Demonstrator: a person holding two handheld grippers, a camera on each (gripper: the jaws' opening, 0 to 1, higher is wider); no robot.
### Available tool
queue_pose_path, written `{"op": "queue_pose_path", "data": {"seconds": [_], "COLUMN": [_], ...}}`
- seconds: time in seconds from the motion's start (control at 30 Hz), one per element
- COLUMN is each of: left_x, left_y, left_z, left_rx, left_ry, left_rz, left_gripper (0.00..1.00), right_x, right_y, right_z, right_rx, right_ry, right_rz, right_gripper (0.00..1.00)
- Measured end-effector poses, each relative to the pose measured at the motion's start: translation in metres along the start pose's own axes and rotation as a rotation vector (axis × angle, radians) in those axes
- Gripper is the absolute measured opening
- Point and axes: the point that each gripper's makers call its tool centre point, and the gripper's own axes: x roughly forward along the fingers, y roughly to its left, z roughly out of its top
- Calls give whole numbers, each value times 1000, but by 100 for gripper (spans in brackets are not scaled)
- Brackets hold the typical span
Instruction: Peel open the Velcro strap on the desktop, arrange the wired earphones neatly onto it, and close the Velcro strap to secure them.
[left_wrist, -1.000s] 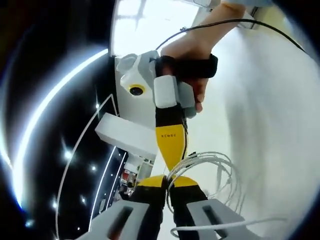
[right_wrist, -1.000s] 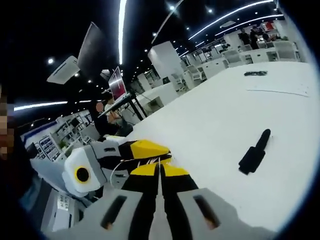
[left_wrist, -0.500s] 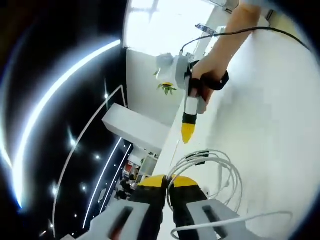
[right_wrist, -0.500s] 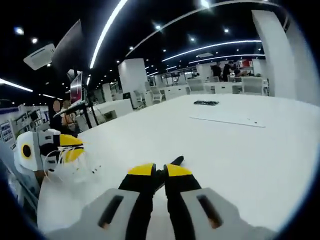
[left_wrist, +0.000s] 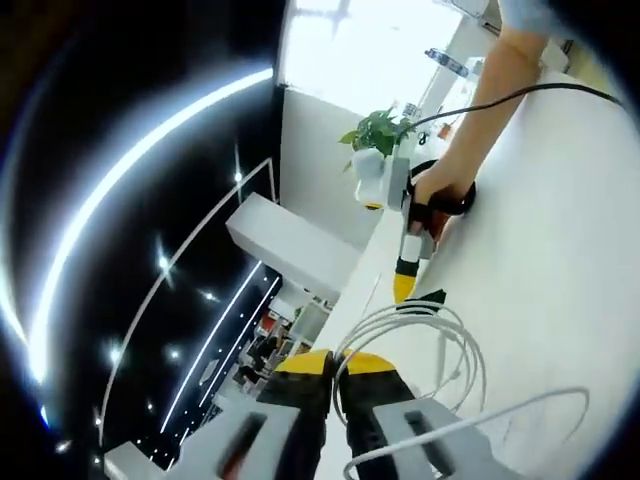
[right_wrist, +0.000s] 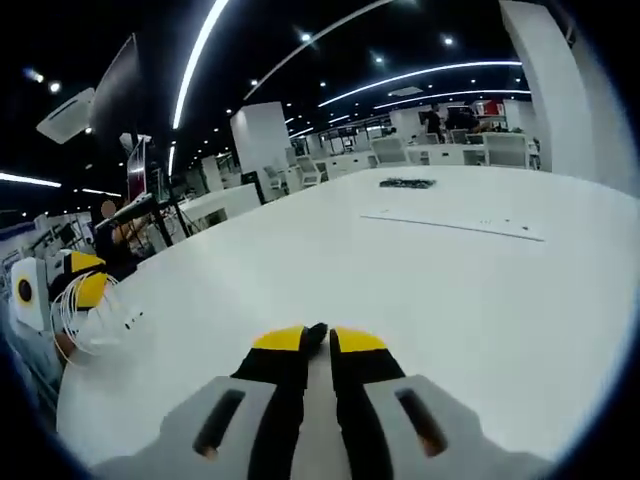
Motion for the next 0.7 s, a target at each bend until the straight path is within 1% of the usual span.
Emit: {"op": "queue_pose_path", "data": {"seconds": [0.07,0.17,0.27,0.3,0.4,0.57,0.63,0.7], "left_x": [-1,-2,-2,-2,-3,-3,-3,-3], "left_y": [2,5,5,5,5,2,1,0], "left_z": [0,0,0,0,0,0,0,1], "left_rx": [-1,-4,-10,-10,-10,-9,-8,-5], "left_ry": [2,1,0,1,1,3,2,1], "left_rz": [11,21,21,20,19,10,6,2], "left_gripper": [7,7,7,7,7,7,7,7], "right_x": [2,4,4,4,-1,-16,-23,-28], "right_y": [0,6,8,8,14,23,30,39], "right_z": [-2,-3,-4,-5,-3,2,3,-1], "right_rx": [15,50,47,46,41,42,14,-5], "right_ry": [9,13,20,24,9,-23,-33,-26], "right_rz": [12,41,43,43,55,56,58,62], "right_gripper": [10,9,7,5,5,4,3,3]}}
